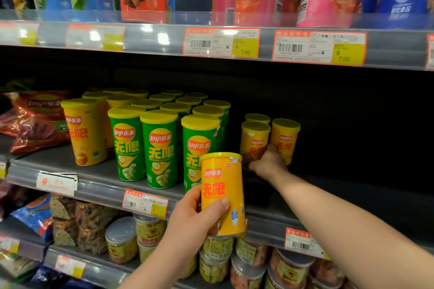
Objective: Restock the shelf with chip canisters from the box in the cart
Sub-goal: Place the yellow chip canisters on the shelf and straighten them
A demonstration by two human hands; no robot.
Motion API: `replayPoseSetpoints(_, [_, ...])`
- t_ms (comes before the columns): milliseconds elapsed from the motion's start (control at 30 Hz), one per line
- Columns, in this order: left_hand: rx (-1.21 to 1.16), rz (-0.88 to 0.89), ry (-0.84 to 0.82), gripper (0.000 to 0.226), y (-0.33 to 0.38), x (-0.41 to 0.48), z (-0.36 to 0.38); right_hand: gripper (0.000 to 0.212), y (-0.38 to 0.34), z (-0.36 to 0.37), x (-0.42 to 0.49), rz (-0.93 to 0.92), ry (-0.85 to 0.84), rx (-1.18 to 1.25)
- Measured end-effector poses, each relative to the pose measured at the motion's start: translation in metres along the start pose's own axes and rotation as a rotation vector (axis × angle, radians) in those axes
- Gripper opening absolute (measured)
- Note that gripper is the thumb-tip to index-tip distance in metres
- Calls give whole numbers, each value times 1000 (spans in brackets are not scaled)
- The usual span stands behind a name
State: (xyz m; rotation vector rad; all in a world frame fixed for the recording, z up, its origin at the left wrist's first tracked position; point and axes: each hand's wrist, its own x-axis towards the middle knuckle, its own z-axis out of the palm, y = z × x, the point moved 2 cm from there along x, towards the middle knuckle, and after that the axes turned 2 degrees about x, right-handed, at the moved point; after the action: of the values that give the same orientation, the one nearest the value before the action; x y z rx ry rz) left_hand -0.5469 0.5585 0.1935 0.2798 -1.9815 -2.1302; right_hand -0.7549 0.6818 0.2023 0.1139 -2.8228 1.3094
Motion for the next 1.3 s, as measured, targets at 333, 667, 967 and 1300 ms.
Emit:
replayPoseSetpoints(333, [8,-5,-7,52,-2,2,3,46,-1,2,11,25,78,-52])
replayPoseSetpoints(667, [-9,120,-104,45,12,17,32,33,4,-35,-38,-186,-246,469])
replayPoseSetpoints(967, [326,368,-124,49,14,52,64,87,18,-59,-74,-235,-442,460])
replayPoseSetpoints(1300, [1378,570,-96,86,-15,65,64,62,47,-76,-33,-135,-158,403])
